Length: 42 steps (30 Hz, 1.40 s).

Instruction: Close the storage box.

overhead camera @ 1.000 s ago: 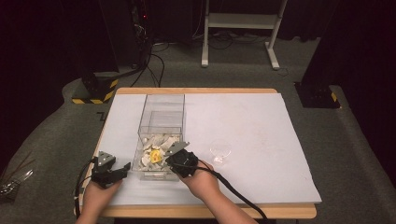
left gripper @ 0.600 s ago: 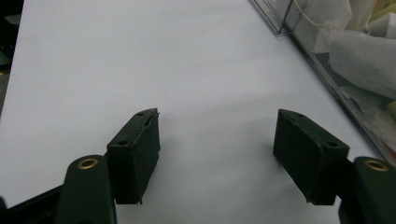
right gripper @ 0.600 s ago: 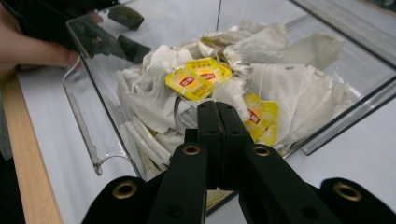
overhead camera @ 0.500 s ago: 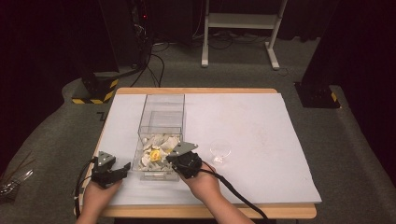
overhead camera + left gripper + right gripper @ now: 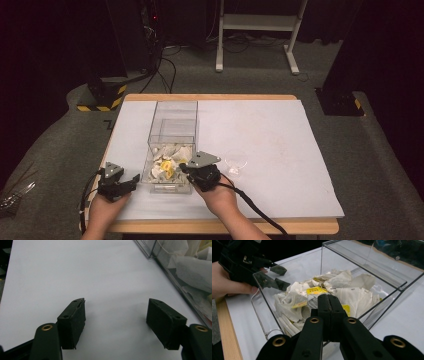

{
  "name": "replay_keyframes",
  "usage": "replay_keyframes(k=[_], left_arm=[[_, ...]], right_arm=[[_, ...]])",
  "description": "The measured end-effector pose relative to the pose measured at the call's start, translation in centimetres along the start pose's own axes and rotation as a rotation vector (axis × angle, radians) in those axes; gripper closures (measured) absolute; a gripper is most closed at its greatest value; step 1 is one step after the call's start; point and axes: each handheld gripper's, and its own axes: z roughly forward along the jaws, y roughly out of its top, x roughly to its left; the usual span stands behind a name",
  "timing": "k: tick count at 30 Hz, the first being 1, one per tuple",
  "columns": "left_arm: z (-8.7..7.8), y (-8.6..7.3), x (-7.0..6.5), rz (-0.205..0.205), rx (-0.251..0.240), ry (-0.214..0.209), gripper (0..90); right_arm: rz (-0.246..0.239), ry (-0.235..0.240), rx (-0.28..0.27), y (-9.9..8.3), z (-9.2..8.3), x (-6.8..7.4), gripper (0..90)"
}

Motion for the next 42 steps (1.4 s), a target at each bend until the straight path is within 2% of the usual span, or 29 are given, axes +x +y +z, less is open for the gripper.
replay_keyframes(k=[4, 20, 42], left_arm=[[0.0, 0.0, 0.0, 0.0, 0.0, 0.0, 31.6], [0.0, 0.0, 0.0, 0.004, 0.001, 0.0, 31.6], [0.0, 0.0, 0.0, 0.005, 0.0, 0.001, 31.6]], right_arm=[[0.001, -0.005, -0.036, 0.2, -0.3, 0.0, 90.0], [0.011, -0.02, -0.098, 0.3, -0.7, 0.3, 90.0], [0.011, -0.034, -0.159, 0.5, -1.7, 0.2, 90.0]])
